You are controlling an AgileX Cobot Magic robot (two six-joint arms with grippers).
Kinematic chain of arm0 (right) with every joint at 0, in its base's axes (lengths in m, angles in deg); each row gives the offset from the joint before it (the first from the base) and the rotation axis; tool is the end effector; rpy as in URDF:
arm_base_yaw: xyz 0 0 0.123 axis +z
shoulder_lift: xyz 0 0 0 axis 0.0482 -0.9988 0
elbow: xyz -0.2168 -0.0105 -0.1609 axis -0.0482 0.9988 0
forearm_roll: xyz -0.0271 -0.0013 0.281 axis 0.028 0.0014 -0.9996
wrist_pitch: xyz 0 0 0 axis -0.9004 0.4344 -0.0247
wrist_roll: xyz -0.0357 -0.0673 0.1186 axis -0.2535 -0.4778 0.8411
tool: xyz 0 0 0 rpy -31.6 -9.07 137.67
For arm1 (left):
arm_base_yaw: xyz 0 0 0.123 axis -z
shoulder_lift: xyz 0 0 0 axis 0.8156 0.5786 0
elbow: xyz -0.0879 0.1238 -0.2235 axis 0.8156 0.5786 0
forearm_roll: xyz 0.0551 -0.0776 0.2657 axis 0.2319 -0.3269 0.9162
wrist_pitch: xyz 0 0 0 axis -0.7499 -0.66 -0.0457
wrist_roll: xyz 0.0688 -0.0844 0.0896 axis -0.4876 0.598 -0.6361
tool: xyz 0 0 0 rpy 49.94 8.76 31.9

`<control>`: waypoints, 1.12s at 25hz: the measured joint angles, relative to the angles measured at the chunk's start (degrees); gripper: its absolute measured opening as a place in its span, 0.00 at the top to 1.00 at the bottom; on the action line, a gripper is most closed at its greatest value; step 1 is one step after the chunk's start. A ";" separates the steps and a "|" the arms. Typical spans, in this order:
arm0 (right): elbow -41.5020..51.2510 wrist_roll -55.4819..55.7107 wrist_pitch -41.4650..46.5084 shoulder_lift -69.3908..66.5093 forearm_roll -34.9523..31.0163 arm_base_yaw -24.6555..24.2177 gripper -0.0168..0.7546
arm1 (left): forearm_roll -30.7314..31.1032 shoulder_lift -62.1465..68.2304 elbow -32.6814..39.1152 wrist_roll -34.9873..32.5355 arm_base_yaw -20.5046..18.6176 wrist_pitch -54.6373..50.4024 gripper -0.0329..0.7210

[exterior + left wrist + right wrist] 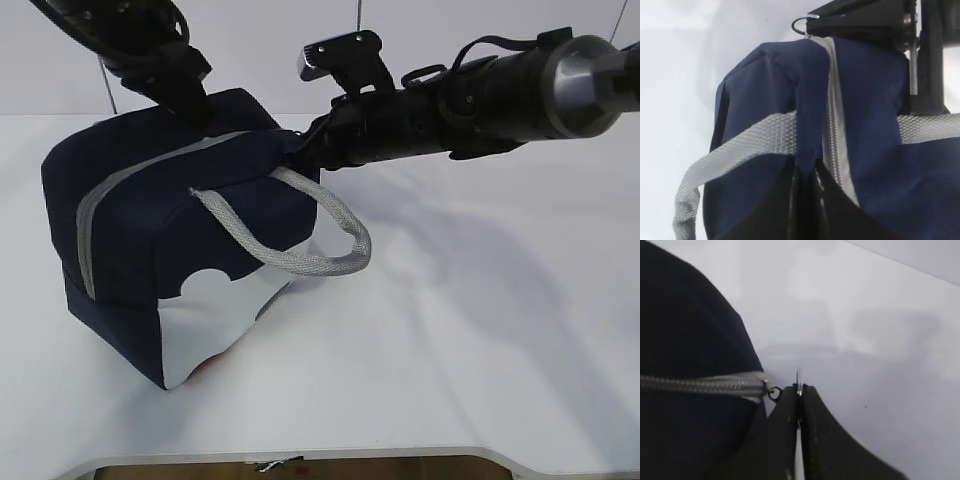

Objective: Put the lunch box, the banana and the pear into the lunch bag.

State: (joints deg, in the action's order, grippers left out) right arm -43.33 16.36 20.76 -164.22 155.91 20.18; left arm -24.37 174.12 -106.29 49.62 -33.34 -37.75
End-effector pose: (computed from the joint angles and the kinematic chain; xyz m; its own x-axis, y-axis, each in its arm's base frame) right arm 0.4865 0.2354 0.1464 -0.3866 -0.3065 -0.8698 -0.5937 0.8045 -0.0196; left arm 0.4210 -0.2062 0.2501 -0.6646 0.5743 -0.4781 0.6941 0.7114 -0.1102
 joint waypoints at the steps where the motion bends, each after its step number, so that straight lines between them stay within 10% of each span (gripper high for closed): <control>1: 0.00 0.00 0.20 0.14 0.61 0.00 0.96 | -0.12 0.00 0.00 0.00 0.00 0.00 0.95; 7: 0.00 0.00 0.23 1.51 4.44 -0.11 0.84 | -0.79 -0.33 0.00 0.00 -0.02 -0.23 0.94; 15: 0.10 0.00 0.23 4.34 7.21 -0.23 0.40 | -1.62 -0.33 0.00 0.00 -0.12 -0.95 0.80; 21: 0.10 -0.11 -1.93 9.81 10.71 -0.23 0.36 | -2.12 -0.92 0.00 0.19 -0.12 -1.80 0.58; 28: 0.10 -0.11 -4.16 15.61 10.71 -0.23 0.36 | 0.25 -4.24 -1.37 2.34 -0.12 -5.50 0.54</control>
State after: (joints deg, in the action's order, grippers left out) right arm -43.22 16.25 16.59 -148.61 166.62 19.94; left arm -24.12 169.88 -107.66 51.95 -33.46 -43.25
